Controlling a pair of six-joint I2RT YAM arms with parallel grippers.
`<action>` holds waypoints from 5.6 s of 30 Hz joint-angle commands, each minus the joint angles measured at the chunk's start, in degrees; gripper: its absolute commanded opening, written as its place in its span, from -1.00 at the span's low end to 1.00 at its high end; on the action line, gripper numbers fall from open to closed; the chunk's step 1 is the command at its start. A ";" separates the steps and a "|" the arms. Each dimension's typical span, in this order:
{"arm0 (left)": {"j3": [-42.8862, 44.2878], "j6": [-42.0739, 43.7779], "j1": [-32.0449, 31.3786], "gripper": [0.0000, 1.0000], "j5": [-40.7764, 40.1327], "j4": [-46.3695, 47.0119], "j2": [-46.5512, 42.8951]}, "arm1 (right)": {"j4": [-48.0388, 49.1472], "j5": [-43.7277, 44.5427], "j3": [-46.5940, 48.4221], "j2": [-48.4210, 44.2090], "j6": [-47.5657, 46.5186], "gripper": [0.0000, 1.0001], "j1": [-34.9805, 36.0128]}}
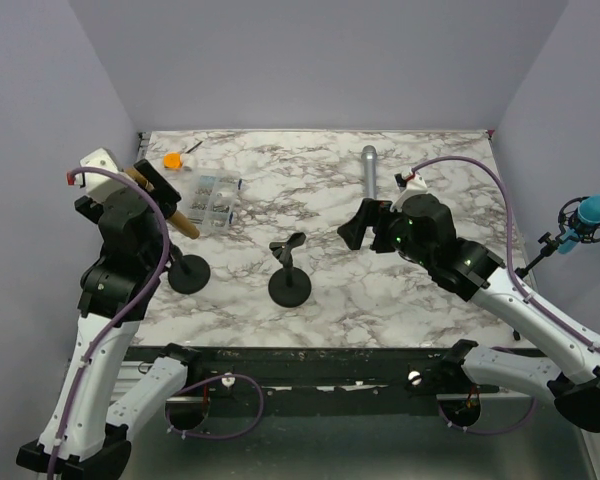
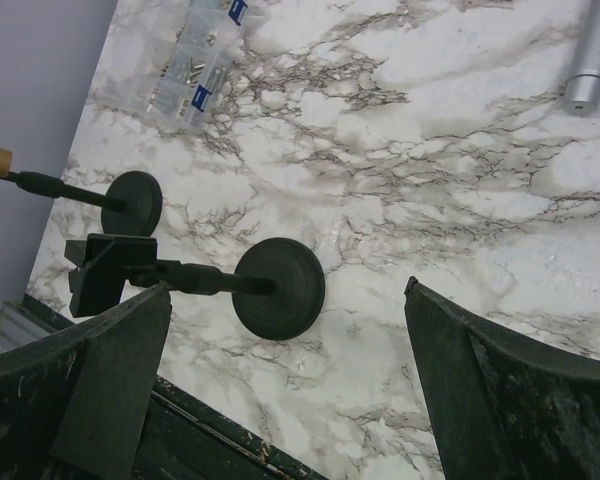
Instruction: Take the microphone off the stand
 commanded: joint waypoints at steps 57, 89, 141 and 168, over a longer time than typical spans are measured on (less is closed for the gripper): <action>7.55 -18.72 -19.42 0.28 0.44 -1.95 10.62 | -2.69 -2.92 3.09 2.33 -2.19 1.00 0.43; -10.87 -4.30 -19.36 0.98 3.31 -12.14 -33.27 | 0.70 36.85 59.21 44.93 -20.13 1.00 33.29; -30.89 15.94 -2.22 0.97 56.84 16.58 -26.22 | 12.77 -4.40 55.27 49.43 -45.01 -0.49 18.27; -47.02 11.15 25.72 0.79 91.88 70.21 -8.66 | 13.25 -13.65 52.82 47.68 -40.80 -0.47 15.54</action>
